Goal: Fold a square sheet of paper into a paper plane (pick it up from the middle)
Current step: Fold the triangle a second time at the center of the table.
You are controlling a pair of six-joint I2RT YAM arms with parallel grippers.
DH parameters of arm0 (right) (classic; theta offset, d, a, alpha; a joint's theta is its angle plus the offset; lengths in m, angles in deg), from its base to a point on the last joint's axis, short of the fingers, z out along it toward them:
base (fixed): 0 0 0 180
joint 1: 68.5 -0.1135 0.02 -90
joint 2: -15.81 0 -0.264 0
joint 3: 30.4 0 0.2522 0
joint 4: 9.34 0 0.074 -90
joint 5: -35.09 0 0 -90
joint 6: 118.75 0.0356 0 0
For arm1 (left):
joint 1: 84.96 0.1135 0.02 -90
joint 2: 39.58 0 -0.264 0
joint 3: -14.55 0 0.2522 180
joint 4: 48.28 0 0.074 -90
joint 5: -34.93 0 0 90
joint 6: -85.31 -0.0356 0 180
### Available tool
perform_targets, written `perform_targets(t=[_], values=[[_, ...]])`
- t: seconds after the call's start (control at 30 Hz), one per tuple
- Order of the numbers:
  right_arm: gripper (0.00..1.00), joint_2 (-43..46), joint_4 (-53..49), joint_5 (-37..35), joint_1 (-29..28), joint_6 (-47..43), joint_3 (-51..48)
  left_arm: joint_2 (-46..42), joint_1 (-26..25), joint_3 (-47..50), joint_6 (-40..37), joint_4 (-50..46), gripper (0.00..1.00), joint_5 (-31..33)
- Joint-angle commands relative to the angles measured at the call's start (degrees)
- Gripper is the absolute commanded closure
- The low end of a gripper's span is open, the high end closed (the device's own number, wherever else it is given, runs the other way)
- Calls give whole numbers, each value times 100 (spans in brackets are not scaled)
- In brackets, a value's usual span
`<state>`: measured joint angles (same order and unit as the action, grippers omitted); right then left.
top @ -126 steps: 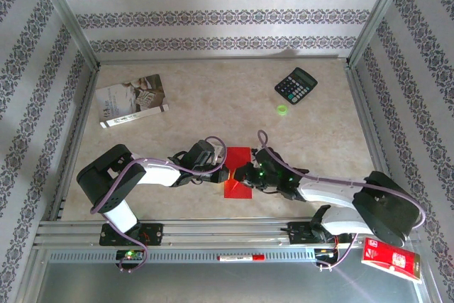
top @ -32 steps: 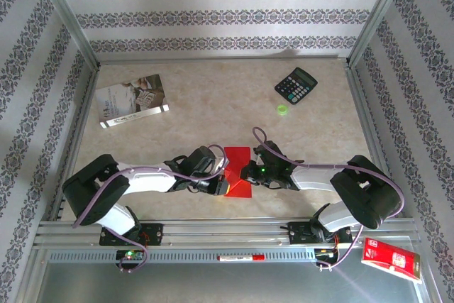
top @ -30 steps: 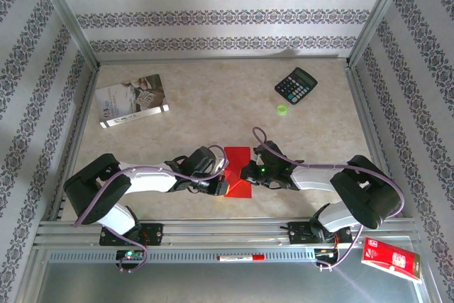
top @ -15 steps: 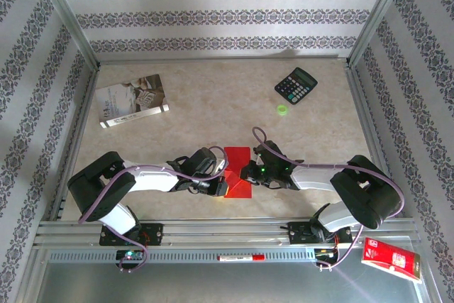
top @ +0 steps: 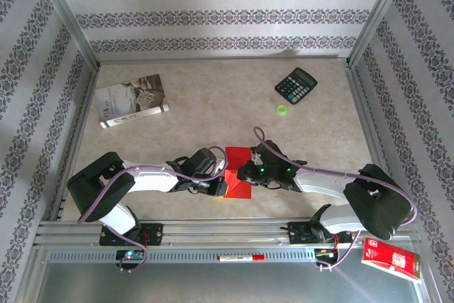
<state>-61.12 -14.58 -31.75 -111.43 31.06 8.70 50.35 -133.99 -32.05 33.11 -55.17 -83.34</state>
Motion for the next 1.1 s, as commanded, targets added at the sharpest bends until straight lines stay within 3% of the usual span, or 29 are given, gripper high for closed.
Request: perform_targets(t=[0.0,0.63,1.07], values=[[91,15,226,-229,-278,400,-85,231,-48,292,-9,-652,100,491],[95,-819,981,-529,-777,1012,-183,214,-55,243,-103,-843,100,542],[97,-749,464,-489,-214,684,-322,419,-53,269,-316,-1046,100,560]])
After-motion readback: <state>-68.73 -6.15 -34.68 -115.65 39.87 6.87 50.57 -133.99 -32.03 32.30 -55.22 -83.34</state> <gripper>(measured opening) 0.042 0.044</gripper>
